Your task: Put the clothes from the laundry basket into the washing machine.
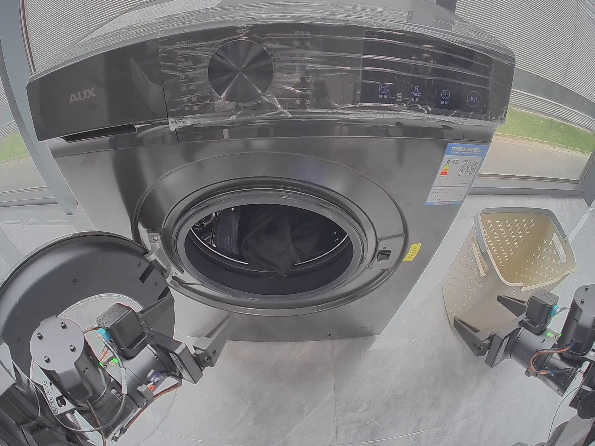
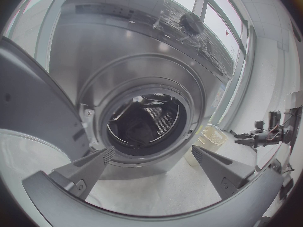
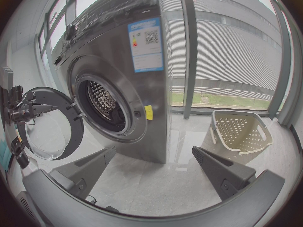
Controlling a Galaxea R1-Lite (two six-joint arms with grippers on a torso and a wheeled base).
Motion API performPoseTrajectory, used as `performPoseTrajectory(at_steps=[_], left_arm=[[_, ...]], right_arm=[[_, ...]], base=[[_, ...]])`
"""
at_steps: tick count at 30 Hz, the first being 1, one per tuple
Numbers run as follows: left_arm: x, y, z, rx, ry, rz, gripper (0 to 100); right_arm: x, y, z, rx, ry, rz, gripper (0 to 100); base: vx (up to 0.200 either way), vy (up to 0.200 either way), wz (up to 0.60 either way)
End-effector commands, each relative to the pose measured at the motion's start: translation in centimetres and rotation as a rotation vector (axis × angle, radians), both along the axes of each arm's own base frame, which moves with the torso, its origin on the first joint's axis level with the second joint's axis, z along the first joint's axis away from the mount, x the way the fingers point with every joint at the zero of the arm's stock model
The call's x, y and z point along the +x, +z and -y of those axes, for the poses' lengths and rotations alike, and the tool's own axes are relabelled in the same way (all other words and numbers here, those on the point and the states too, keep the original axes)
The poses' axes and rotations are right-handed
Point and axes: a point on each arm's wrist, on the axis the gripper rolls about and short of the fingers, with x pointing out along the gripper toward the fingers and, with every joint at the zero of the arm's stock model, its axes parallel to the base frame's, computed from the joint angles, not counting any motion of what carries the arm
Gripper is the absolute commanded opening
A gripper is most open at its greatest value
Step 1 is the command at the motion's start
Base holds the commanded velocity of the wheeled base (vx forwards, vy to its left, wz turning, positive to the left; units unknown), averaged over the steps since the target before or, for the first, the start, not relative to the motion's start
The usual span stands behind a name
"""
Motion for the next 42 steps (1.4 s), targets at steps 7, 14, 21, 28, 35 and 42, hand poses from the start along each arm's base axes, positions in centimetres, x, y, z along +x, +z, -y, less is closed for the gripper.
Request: performPoseTrajectory(at_steps=[7, 14, 21, 28, 35, 42], left_arm=[[-1.7, 2.0, -1.9, 0.015, 0.077, 0.096, 100], [-3.3, 2.9, -3.5, 0.042, 0.084, 0.116, 100], [-5.1, 3.5, -5.2, 0.052, 0.094, 0.127, 100], [-7.4, 3.4, -7.6, 0.070, 0.125, 0.113, 100], [-10.0, 2.6, -10.0, 0.066, 0.196, 0.111, 100], [-12.4, 1.1, -12.1, 0.065, 0.367, 0.103, 100]], right_arm=[[-1.2, 1.5, 2.1, 0.049, -0.096, 0.086, 100], [-2.4, 2.7, 2.9, 0.084, -0.135, 0.160, 100], [-3.4, 2.7, 3.4, 0.081, -0.140, 0.151, 100], [-5.3, 2.9, 4.5, 0.102, -0.163, 0.155, 100], [-8.1, 2.5, 6.0, 0.114, -0.204, 0.172, 100], [-11.2, 1.5, 7.4, 0.121, -0.297, 0.205, 100]], base=[[-0.200, 0.000, 0.00], [-0.200, 0.000, 0.00], [-0.200, 0.000, 0.00], [-0.200, 0.000, 0.00], [-0.143, 0.000, 0.00], [0.000, 0.000, 0.00]])
